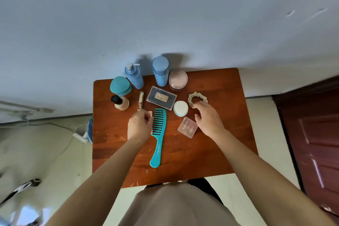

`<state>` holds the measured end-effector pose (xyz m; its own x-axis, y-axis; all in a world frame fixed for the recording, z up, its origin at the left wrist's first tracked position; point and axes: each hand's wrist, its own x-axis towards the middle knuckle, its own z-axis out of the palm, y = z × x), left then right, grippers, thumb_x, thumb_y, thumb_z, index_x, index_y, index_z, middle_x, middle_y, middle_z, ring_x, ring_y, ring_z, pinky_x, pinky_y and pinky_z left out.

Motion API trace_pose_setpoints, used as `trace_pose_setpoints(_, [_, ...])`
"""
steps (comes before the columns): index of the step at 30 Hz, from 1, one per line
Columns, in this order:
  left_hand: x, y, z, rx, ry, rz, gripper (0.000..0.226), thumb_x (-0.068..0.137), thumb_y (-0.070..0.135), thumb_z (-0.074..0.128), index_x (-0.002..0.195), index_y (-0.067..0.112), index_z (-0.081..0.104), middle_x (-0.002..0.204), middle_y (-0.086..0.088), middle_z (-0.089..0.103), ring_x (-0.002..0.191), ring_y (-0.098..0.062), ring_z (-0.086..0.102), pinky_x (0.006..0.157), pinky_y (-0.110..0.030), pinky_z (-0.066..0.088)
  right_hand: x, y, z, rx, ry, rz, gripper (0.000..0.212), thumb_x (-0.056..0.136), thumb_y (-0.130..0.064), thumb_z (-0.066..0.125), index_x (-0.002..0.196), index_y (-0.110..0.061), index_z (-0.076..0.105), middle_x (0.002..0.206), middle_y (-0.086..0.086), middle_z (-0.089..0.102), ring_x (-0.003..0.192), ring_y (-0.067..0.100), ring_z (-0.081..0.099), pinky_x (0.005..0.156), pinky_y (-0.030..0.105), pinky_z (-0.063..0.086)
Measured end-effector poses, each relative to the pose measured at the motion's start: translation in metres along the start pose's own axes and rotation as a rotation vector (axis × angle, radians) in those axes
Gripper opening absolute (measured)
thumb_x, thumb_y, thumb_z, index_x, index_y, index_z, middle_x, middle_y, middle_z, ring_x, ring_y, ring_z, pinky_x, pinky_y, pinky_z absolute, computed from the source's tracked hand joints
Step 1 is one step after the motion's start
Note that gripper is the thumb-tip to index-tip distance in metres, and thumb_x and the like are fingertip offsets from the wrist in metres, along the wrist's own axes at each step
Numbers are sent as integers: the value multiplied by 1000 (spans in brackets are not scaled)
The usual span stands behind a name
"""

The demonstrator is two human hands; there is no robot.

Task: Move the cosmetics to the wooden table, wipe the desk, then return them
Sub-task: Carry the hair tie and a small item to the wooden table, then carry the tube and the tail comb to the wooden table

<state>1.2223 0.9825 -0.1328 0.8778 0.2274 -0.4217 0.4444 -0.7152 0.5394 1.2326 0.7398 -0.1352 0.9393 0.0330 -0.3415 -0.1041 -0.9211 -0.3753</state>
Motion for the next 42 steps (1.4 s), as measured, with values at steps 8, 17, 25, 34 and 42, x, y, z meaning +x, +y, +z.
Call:
trace_pose_setpoints(8, [-3, 20, -32, 14, 79, 62, 11, 91, 28, 66, 98, 23, 59, 96, 4, 65, 80, -10, 59, 55, -12, 41, 1, -7, -37, 95, 198, -13, 34, 99, -19, 53, 132, -23, 58, 138, -4, 56, 134, 15, 46, 105, 26, 38])
trace_pose_setpoints(17, [-32, 91, -104, 29, 387, 782, 31, 95, 27, 60, 122, 12, 62, 133, -9, 60, 121, -32, 56, 94, -45, 47, -72, -36, -107, 75, 622, 68, 49, 103, -41, 35, 150, -24, 35, 161, 4, 25, 149, 22, 19, 118, 38, 22])
trace_pose_setpoints(25, [-99, 170, -67, 70, 195, 1130, 52, 102, 47, 32, 147, 21, 37, 160, -5, 23, 148, -27, 19, 116, -56, 23, -221, 7, -111, 16, 904, 321, 53, 103, -46, 36, 151, -23, 32, 162, 7, 19, 151, 21, 12, 120, 41, 18])
trace_pose_setpoints(34, [-320, 234, 31, 86, -150, 1651, 57, 102, 46, 28, 153, 21, 24, 162, -6, 17, 148, -25, 17, 119, -48, 17, -468, 82, -89, -15, 1260, 802, 57, 101, -41, 44, 152, -23, 29, 164, 3, 13, 151, 19, 10, 121, 40, 17])
trace_pose_setpoints(42, [-566, 201, 150, 131, -414, 1945, 58, 101, 49, 26, 152, 20, 26, 162, -7, 17, 149, -24, 13, 117, -53, 19, -712, 130, 7, -12, 1418, 1072, 56, 98, -30, 54, 149, -11, 39, 159, 16, 25, 148, 32, 24, 115, 52, 30])
